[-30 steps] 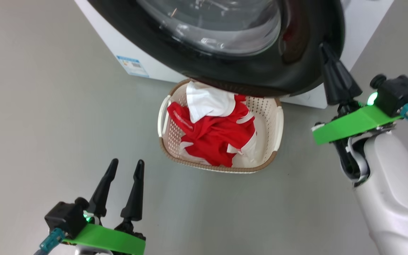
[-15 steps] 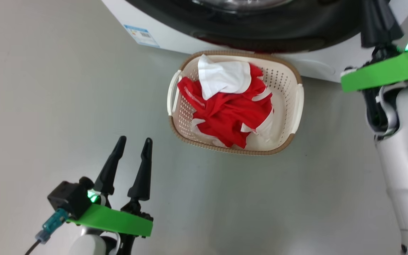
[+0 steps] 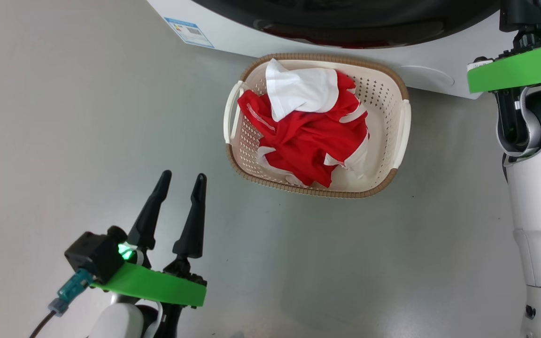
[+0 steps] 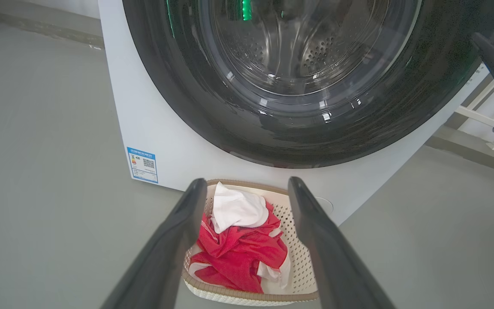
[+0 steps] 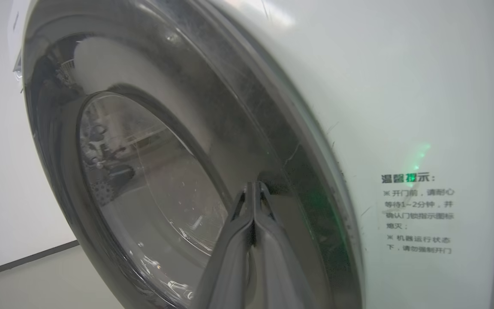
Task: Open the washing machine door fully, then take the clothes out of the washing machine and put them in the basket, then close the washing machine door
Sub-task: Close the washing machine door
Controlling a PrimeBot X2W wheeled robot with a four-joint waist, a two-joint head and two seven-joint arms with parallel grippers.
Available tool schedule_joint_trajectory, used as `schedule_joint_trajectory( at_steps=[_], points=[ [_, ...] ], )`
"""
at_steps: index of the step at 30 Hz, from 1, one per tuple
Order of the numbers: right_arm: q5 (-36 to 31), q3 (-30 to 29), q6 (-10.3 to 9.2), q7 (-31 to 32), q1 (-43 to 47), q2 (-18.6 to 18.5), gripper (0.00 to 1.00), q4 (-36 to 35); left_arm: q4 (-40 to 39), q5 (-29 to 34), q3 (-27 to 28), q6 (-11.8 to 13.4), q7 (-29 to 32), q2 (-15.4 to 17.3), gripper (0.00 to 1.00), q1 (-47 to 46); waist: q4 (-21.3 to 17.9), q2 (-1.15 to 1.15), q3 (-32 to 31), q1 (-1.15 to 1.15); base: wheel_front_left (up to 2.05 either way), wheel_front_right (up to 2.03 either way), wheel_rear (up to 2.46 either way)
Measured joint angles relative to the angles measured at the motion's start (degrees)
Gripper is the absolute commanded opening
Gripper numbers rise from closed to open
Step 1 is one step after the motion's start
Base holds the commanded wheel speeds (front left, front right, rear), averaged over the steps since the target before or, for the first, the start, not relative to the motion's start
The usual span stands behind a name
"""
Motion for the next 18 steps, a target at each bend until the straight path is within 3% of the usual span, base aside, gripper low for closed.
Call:
schedule_joint_trajectory(
  at_steps=[9, 18],
  points=[
    [-0.4, -0.6, 0.23, -0.2, -0.2, 0.7, 0.00, 0.4, 0.0, 0.0, -0.7, 0.0, 0.0, 0.0, 1.00, 0.0, 0.0, 0.00, -0.1, 0.00, 0.00, 0.00, 0.00],
    [0.9, 4.0, -0.31, -0.2, 2.7, -0.2, 0.00, 0.8, 0.5, 0.0, -0.2, 0.0, 0.0, 0.4, 1.00, 0.2, -0.6, 0.00, -2.9, 0.00, 0.00, 0.00, 0.00]
  ],
)
